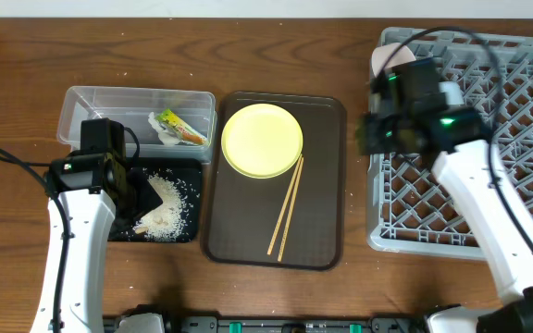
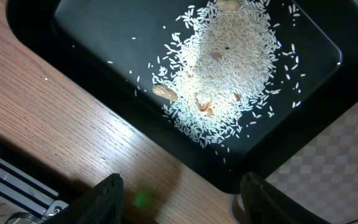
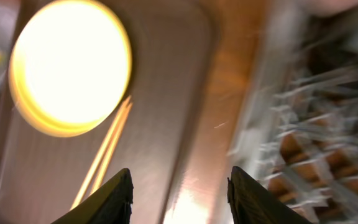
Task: Sort waste into correct bins and load items into the dishwasher rack
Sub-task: 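Move the right gripper back to the chopsticks on the brown tray, then grasp one wooden chopstick with the right gripper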
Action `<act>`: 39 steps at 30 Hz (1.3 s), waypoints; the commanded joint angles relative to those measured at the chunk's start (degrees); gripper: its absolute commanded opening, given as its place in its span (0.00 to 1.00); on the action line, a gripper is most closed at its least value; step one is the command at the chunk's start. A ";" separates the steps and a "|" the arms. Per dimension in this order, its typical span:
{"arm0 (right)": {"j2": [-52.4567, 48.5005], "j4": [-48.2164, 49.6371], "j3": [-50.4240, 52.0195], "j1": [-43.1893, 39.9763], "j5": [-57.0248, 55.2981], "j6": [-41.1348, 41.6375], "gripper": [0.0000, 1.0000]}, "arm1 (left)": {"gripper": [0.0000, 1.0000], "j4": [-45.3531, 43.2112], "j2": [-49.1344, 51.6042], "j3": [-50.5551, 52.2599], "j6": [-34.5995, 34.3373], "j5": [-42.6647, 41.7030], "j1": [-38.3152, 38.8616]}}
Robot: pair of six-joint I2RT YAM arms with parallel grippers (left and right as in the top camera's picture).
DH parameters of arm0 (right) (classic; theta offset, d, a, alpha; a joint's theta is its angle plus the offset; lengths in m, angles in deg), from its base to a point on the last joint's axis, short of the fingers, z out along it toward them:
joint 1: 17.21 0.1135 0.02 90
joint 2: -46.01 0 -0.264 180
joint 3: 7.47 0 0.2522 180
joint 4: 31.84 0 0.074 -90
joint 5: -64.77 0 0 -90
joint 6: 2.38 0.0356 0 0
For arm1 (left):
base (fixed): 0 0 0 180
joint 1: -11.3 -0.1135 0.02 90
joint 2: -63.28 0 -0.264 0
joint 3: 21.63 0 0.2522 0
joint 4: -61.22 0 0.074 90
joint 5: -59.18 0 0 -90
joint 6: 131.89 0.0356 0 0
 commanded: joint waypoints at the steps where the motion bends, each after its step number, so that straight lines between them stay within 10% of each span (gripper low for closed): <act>1: -2.01 -1.31 1.18 4.98 3.61 2.45 0.48 | 0.63 0.28 -0.44 0.28 -0.55 0.26 -0.20; 20: -18.99 -4.90 1.84 26.16 -4.59 25.35 0.46 | 0.63 0.26 -0.44 0.28 -0.55 0.26 -0.20; 39: -25.11 1.40 6.19 28.61 -6.54 31.50 0.40 | 0.63 0.31 -0.44 0.28 -0.55 0.26 -0.20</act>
